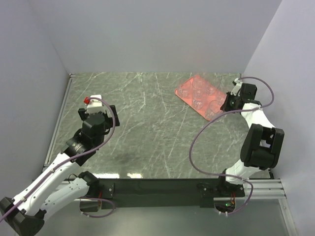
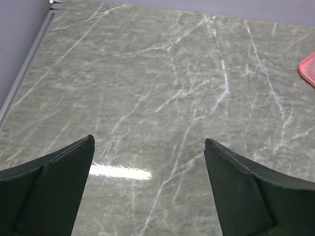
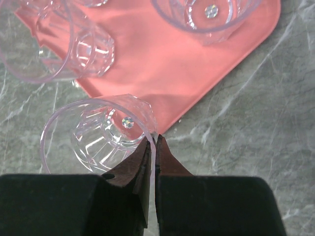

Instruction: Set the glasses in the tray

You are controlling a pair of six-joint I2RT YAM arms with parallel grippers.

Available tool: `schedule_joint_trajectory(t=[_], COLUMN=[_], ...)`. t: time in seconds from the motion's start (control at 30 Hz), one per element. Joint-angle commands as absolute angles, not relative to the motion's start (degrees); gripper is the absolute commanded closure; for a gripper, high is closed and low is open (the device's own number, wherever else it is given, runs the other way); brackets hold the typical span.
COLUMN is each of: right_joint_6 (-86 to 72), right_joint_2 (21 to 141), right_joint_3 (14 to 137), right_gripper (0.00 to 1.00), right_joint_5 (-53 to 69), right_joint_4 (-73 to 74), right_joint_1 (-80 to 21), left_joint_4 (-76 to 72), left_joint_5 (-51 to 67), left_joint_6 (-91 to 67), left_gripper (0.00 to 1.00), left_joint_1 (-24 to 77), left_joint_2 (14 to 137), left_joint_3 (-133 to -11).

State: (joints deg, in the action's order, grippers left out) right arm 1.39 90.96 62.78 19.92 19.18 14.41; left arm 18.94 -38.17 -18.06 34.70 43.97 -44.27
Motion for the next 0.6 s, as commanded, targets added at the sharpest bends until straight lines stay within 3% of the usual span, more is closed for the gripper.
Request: schedule_joint_trajectory(t=[0.0,0.57], right_joint_6=[0.09,0.79], right_joint_2=[92.63,98.96], right_joint_3=[67.93,71.37], right_gripper=[1.00,1.00], right_joint_5=[18.55,17.05], right_joint_4=[15.64,15.64], right_joint_1=[14.59,14.59], left_joint_4=[15.91,16.87], left_joint_5=[-41.57,-40.96], left_joint_6=[-16.08,-17.23], left_gripper=[0.01,0.01], left_joint_1=[33.84,32.17], left_joint_2=[41.66,40.52], left_joint_3=[-42.98,-42.54])
